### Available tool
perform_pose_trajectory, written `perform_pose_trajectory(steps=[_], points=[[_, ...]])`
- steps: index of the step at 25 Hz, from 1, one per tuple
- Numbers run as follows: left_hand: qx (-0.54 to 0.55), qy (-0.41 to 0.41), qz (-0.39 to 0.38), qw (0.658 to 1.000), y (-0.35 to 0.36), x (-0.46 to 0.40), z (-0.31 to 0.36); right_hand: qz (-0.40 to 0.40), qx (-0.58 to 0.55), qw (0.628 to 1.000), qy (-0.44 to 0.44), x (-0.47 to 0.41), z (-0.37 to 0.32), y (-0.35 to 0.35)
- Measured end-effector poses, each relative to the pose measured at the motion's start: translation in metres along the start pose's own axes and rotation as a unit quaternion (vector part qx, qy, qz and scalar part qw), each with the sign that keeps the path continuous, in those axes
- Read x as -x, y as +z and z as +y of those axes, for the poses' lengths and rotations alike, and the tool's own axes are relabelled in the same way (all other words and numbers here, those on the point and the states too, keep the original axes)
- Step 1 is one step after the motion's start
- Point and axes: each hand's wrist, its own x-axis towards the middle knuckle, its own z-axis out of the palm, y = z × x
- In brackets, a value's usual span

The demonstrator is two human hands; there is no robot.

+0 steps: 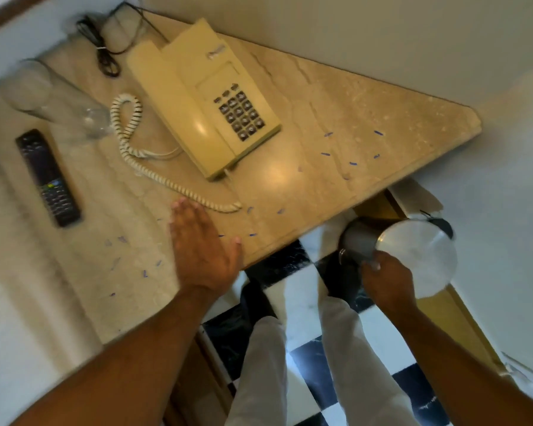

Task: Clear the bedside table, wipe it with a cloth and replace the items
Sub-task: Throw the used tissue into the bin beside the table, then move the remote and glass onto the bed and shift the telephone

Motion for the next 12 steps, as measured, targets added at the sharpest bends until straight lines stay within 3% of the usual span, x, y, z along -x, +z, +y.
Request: perform_pose_trajectory(steps=[2,5,7,12], points=[[0.013,-0.024,-0.013,1.000,-0.010,0.000,0.001,0.063,0.004,0.988,-0.138,0.024,-0.048,0.007],[0.053,-0.013,-0.025,0.998,-0.025,0.003,-0.006,0.106,-0.012,0.933,-0.344,0.068,-0.133,0.019],[0.074,-0.017,-0.015,0.997,-0.031,0.013,-0.019,0.093,-0.007,0.905,-0.416,0.077,-0.179,0.027],[0.046,-0.177,-0.003,0.983,-0.066,0.032,-0.128,-0.037,0.063,0.851,-0.521,0.088,-0.299,0.075]])
